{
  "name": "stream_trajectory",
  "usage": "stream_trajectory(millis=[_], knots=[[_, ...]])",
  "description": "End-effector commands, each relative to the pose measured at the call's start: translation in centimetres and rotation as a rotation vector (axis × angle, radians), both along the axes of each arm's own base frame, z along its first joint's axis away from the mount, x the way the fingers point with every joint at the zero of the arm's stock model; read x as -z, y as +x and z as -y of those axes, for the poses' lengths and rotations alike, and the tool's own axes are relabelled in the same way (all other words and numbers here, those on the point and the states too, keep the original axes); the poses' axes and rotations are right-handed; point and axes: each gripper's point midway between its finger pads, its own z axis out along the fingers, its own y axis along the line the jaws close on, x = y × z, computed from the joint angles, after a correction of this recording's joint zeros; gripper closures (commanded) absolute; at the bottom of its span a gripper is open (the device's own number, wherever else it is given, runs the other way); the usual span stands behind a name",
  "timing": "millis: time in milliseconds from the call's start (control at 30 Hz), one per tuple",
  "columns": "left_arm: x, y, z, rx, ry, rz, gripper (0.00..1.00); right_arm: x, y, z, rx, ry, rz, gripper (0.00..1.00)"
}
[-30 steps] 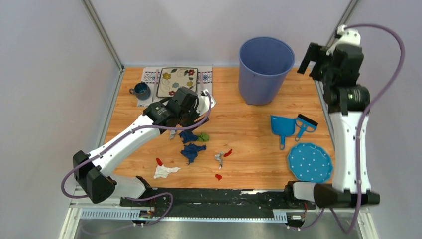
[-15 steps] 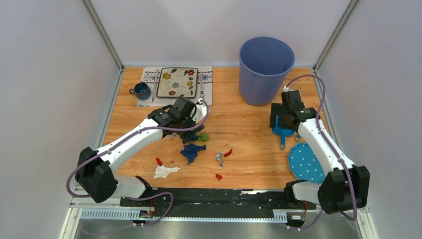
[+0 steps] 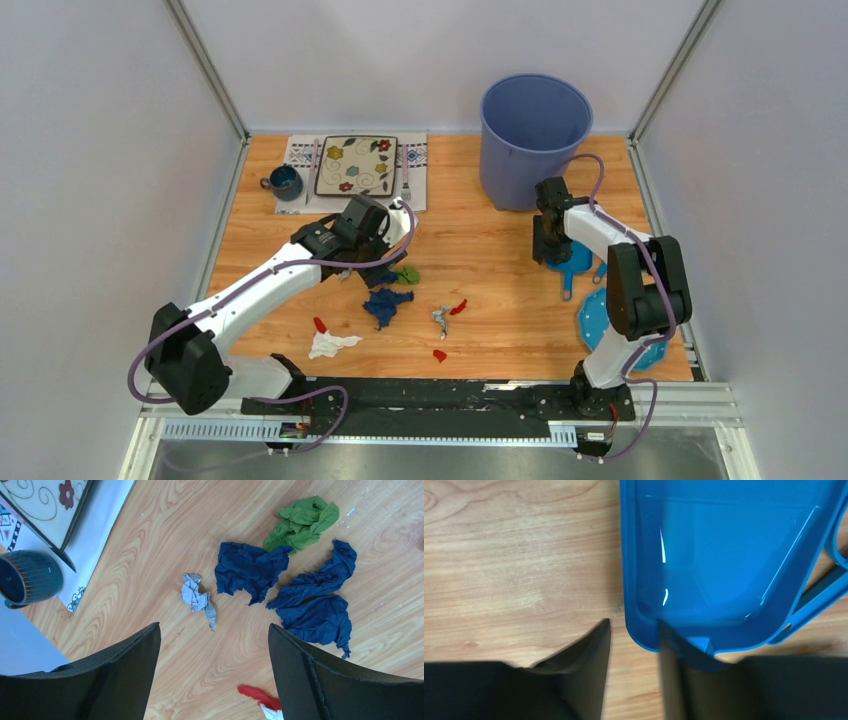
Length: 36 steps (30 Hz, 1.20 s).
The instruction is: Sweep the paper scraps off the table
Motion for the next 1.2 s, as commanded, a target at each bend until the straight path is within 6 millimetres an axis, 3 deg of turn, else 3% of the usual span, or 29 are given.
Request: stream_trajectory(millis=[0,67,200,300,467,567,667,767,867,1067,1167], knots=[[-1.3,0.6,0.1,-0.002,-0.029,0.054,0.14,-0.8,2.5,-0.4,0.026,0.008,0.079,0.70],[-1.2,0.6,0.1,0.002,-0.027,0.052,0.14,-0.5,2.4,-0.4,0.027,0.008,0.071,0.77],[-1.3,0.6,0.1,0.004,-0.028,0.053,0.14,-0.4,2.0,-0.6,0.036,0.026,0.075,1.00],[-1.5,0.6,0.0,0.008,-0.023,0.055,0.14,-1.1,1.6,-1.9,0.046,0.109,0.084,1.00],[-1.6,0.8,-0.4,0.003,-0.006,0.068,0.14,-4.5,1.5,-6.8,0.088,0.383,0.178,1.00],[-1.8,1.1,-0.7,-0.006,0.002,0.077,0.14,-7.6,2.0,-9.9,0.067,0.414,0.270,1.00],[-1.8,1.2,-0.7,-0.008,0.003,0.077,0.14,-9.7,2.6,-14.7,-0.008,0.436,0.319,1.00],[-1.9,1.2,-0.8,-0.013,0.004,0.078,0.14,-8.8,3.7,-19.1,-0.046,0.400,0.311,1.00],[-1.9,1.0,-1.3,-0.019,0.008,0.082,0.14,-8.0,4.6,-21.9,-0.090,0.345,0.307,1.00],[-1.9,1.0,-2.3,-0.041,0.010,0.089,0.14,-5.3,5.8,-25.3,-0.118,0.293,0.278,1.00],[-2.1,1.1,-2.5,-0.047,0.007,0.094,0.14,-3.7,6.3,-25.9,-0.089,0.283,0.268,1.00]])
